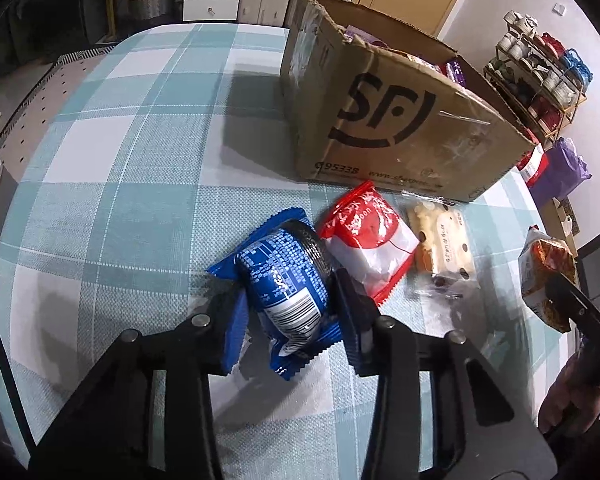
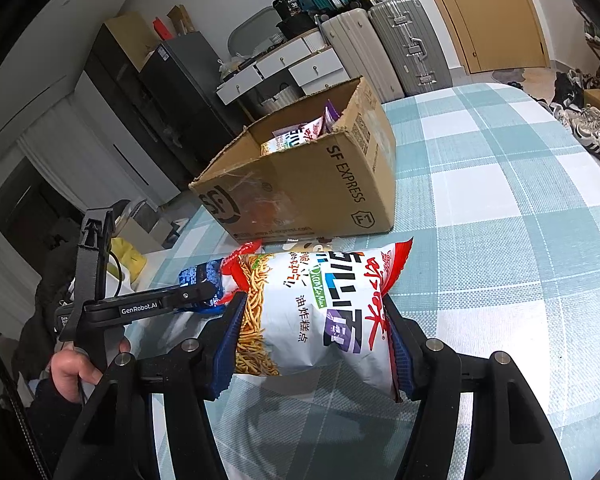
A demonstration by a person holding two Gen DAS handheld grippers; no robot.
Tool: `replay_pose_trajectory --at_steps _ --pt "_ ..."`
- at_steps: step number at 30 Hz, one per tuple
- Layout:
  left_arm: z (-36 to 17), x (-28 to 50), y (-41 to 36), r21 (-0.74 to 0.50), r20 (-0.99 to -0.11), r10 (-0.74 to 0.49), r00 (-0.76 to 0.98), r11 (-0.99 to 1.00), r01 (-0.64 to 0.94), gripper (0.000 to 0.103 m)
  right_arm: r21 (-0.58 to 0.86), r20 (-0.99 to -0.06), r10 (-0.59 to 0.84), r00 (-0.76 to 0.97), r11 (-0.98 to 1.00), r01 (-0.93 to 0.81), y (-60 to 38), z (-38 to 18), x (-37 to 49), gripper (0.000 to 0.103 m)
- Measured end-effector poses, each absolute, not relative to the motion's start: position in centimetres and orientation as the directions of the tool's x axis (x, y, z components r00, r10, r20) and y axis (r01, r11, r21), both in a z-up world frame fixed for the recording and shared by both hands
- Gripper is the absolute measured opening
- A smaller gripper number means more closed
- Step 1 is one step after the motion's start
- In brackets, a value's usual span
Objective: Organize snacks
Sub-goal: 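Carry the noodle bag and blue cookie pack over the box with both tools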
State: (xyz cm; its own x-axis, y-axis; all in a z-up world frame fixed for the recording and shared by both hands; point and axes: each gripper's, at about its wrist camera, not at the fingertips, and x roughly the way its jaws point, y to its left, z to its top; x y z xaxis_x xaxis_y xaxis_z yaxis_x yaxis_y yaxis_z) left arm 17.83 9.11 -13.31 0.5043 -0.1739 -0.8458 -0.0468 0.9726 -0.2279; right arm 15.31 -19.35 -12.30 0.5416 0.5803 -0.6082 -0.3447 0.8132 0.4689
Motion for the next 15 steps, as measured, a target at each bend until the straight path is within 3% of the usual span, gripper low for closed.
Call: replay_pose_trajectory --at_steps 15 --pt "-9.4 15.2 9.2 -0.227 -0.8 -0.174 0.574 0.974 -0.021 0.037 0.447 -0.58 0.595 0.556 0.804 -0.393 -18.2 -9.8 14.2 0.063"
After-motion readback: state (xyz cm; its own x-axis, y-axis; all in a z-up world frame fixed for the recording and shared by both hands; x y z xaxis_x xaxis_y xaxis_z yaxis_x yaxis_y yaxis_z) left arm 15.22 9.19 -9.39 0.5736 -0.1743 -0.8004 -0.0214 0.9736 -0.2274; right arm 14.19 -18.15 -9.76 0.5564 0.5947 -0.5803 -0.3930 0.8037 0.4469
